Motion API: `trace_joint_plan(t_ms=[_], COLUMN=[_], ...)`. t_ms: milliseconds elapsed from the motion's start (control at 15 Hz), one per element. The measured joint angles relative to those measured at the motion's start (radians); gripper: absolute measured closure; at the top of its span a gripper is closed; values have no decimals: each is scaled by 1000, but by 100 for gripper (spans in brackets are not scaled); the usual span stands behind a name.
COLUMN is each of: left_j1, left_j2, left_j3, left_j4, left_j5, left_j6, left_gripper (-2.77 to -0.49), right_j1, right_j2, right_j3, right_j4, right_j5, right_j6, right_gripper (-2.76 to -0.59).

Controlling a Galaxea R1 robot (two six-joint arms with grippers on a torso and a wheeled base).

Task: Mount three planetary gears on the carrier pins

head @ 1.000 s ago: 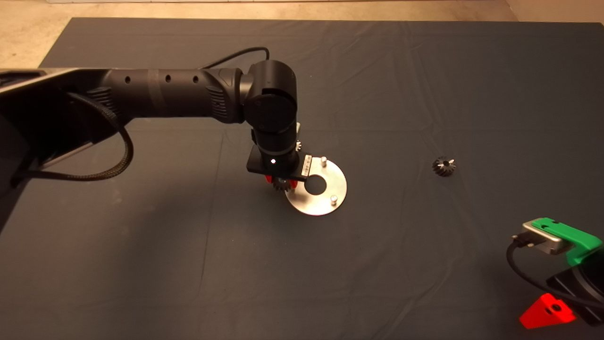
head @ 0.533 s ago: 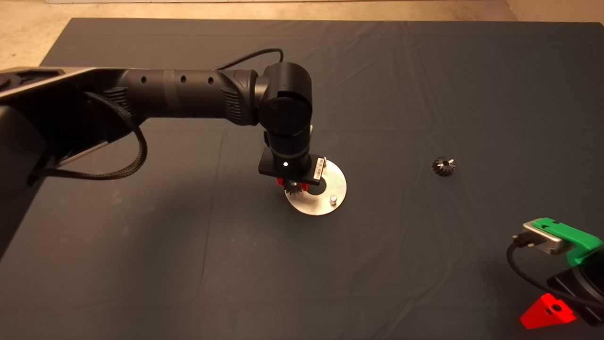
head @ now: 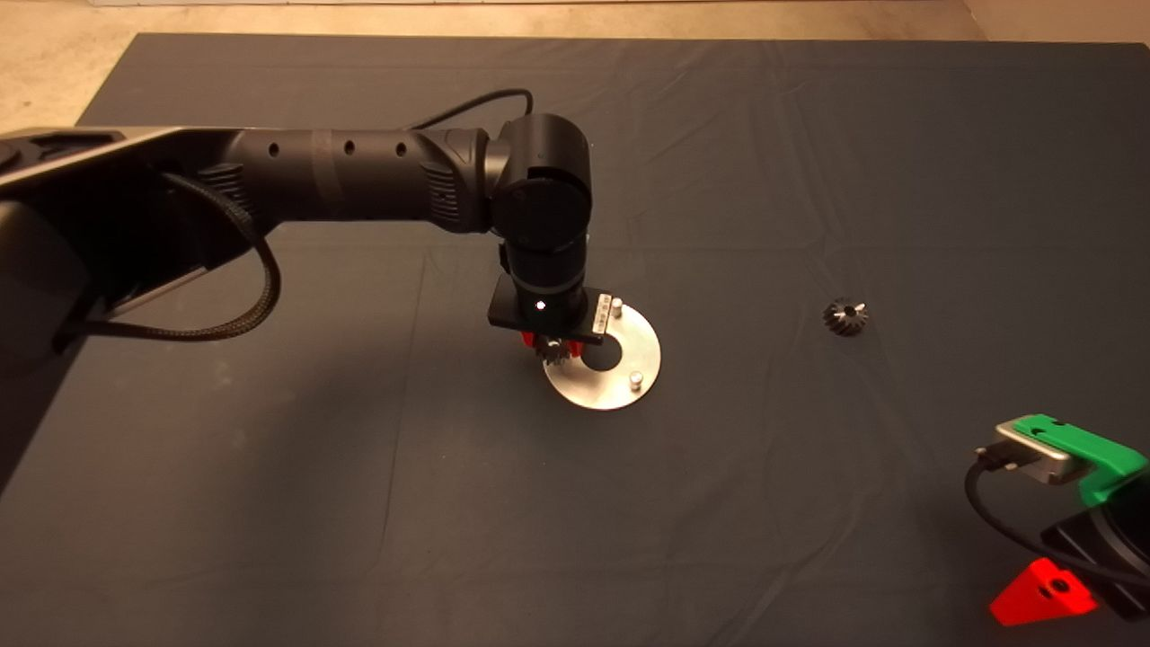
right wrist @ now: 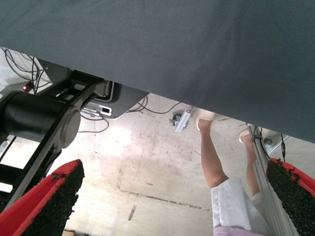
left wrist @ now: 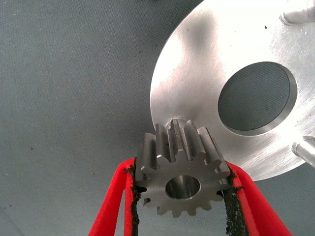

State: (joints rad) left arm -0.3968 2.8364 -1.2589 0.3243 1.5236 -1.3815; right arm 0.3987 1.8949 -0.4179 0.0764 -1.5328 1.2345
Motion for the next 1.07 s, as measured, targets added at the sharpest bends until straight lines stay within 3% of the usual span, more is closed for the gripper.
trace_joint_plan(t_ms=[1067], left_j1=[0], left_j2=[-2], left_j3=[4], left_j4=[0], left_j5=[0], left_j6=[-1], left_gripper=[-84], right_j1=[0], right_j2=[0], right_j3=[0], right_j4=[0], right_j5=[0], right_j6=[0], right_gripper=[-275])
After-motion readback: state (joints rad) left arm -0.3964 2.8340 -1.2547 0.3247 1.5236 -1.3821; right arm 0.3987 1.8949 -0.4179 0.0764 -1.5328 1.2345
